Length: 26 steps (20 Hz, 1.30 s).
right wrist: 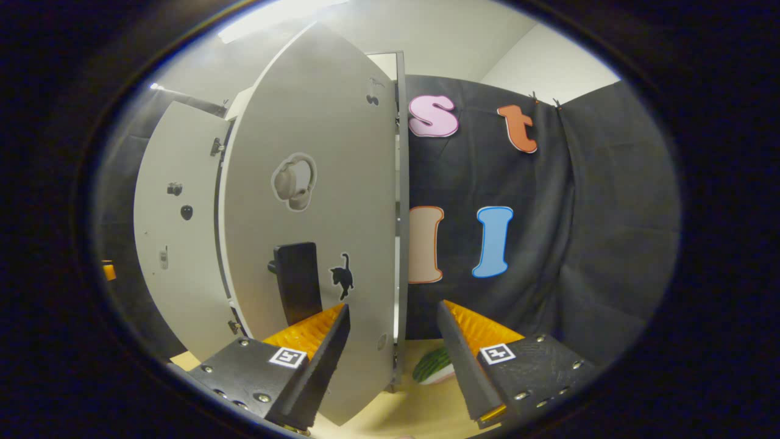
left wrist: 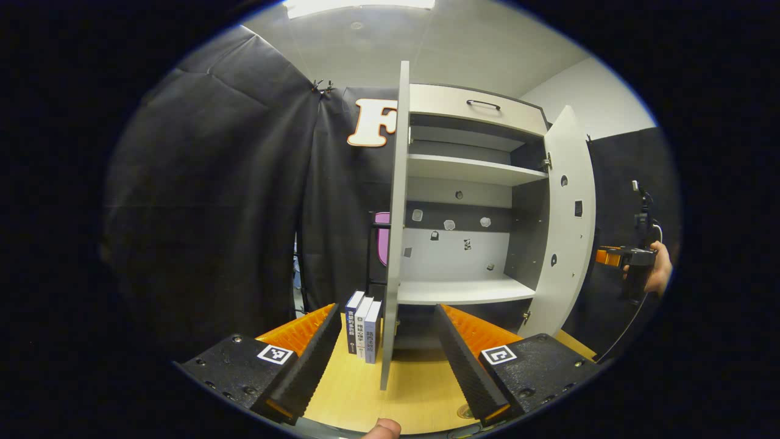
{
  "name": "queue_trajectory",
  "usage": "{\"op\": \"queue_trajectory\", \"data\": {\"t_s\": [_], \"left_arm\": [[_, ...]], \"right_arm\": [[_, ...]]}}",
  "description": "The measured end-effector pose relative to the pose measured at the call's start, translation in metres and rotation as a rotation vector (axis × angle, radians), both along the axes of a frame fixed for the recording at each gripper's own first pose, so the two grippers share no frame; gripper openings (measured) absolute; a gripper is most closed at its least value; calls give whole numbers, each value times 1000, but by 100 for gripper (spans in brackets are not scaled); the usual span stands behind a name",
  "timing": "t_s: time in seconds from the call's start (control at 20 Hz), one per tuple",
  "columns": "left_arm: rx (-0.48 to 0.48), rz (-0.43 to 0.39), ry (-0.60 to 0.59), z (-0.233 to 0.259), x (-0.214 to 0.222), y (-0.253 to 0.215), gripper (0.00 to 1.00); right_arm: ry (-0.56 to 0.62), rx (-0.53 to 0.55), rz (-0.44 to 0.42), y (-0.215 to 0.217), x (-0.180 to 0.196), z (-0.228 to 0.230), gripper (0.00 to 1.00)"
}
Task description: Grasp the bottle in the cabinet with the left hand and place it on the coaster, then close the right door with the right hand and the left door with the left hand.
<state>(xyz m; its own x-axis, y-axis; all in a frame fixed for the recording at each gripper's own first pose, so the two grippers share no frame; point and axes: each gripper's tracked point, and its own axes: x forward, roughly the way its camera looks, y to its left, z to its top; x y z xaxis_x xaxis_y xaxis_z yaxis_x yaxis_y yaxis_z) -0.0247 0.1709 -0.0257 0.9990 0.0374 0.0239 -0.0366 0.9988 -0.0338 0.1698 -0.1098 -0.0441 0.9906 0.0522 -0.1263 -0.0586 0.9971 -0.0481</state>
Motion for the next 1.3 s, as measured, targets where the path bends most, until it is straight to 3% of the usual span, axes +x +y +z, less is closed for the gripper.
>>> {"op": "queue_trajectory", "data": {"t_s": [0.1, 0.35, 0.45, 0.5, 0.55, 0.7, 0.75, 0.85, 0.9, 1.05, 1.15, 1.3], "left_arm": [[-11, 0, 18, -8, -1, 8, 92], [-39, -10, 35, -16, 3, 27, 96], [-29, -25, 40, -17, 3, 31, 92], [-19, -23, 39, -17, 5, 38, 96], [-12, -22, 36, -15, 7, 43, 92], [-12, -31, 30, -13, 15, 52, 96], [-12, -31, 29, -12, 16, 56, 92], [-9, -22, 35, -16, 18, 68, 92], [-9, -17, 37, -17, 20, 75, 96], [-18, 20, 53, -24, 32, 101, 92], [-25, 4, 76, -32, 45, 103, 96], [-2, -29, 86, -35, 67, 107, 93]], "right_arm": [[-4, 8, -37, -3, 0, -2, 85], [-9, -8, -62, 15, 8, 0, 88], [-12, -11, -46, 33, 13, -1, 88], [-14, -12, -28, 44, 13, -3, 88], [-10, -10, -5, 57, 15, -6, 88], [-10, -36, 62, 88, 16, -15, 88], [-9, -61, 71, 91, 16, -18, 86], [11, -99, 54, 87, 16, -28, 100], [24, -103, 45, 85, 13, -35, 99], [8, -48, 30, 80, 12, -31, 98], [-15, -5, 38, 83, 10, -24, 98], [-21, -8, 17, 84, 2, -23, 98]]}}
